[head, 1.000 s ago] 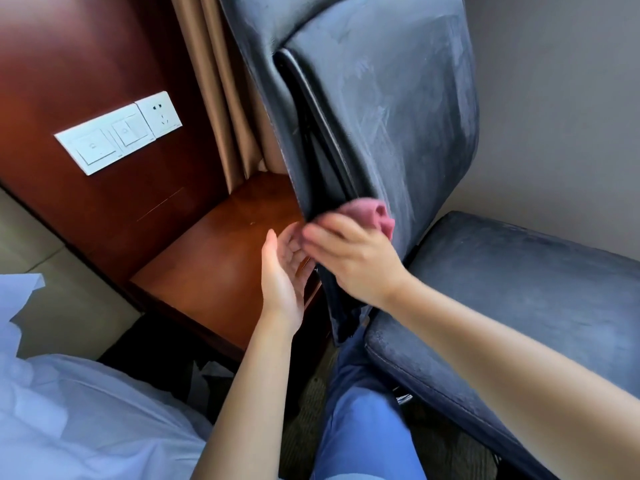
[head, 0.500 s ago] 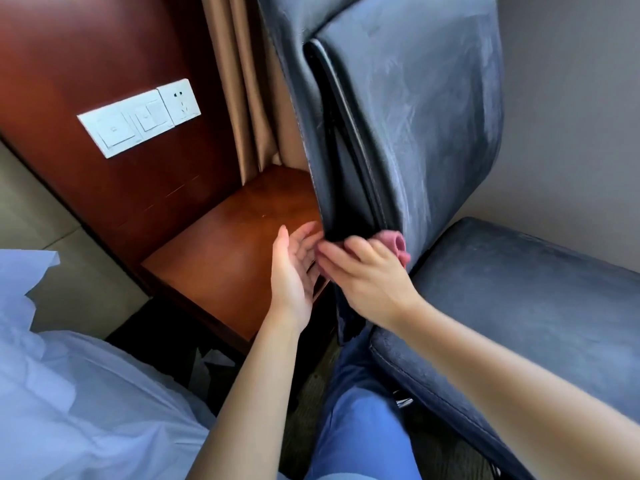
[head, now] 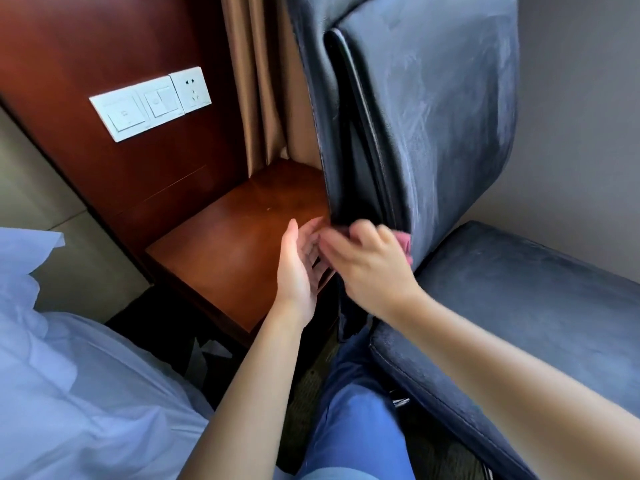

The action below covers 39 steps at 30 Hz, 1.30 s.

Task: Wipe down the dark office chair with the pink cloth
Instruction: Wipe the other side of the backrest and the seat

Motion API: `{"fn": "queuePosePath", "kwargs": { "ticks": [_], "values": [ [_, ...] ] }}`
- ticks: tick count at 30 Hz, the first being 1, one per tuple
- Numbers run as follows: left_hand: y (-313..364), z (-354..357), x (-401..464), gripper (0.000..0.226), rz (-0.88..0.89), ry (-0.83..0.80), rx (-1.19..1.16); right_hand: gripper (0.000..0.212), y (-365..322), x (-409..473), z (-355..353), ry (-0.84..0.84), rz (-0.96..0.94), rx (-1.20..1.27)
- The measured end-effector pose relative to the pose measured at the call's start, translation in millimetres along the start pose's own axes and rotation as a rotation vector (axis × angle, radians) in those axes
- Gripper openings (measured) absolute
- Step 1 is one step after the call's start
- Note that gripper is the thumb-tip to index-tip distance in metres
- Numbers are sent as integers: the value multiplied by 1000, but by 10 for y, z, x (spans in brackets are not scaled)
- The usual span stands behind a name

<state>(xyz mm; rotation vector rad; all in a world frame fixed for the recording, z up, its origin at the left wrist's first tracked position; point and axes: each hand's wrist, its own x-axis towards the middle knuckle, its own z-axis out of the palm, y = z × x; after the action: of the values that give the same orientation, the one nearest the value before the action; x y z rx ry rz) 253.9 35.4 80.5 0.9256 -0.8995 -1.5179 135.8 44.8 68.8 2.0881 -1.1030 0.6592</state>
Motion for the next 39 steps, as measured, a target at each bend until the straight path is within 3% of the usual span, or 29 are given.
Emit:
{"fn": "queuePosePath", "kwargs": {
  "ticks": [3, 5, 11, 18, 24, 27, 32, 35, 39],
  "values": [
    [21, -13, 12, 47, 3, -10, 2, 28, -144, -538, 254, -144, -24, 29],
    [24, -33, -6, 44, 8, -32, 15, 28, -160, -550, 236, -111, 8, 72],
    [-6, -47, -34, 32, 69, -18, 71, 23, 206, 411, -470, 475, 184, 332],
    [29, 120, -162, 27, 257, 124, 118, 25, 279, 21, -183, 243, 153, 273],
    [43, 111, -101, 19, 304, 133, 247, 33, 287, -41, -266, 297, 215, 220],
    [134, 174, -119, 17, 392, 180, 296, 32, 220, 22, -275, 396, 377, 116],
    [329, 269, -62, 17, 462, 222, 228, 29, 80, 170, -264, 452, 583, 363],
    [384, 227, -9, 15, 436, 158, 256, 32, -51, 104, -231, 393, 621, 495],
    [444, 230, -14, 19, 310, 6, 95, 40, -149, 367, -272, 423, 834, 642]
  ]
}}
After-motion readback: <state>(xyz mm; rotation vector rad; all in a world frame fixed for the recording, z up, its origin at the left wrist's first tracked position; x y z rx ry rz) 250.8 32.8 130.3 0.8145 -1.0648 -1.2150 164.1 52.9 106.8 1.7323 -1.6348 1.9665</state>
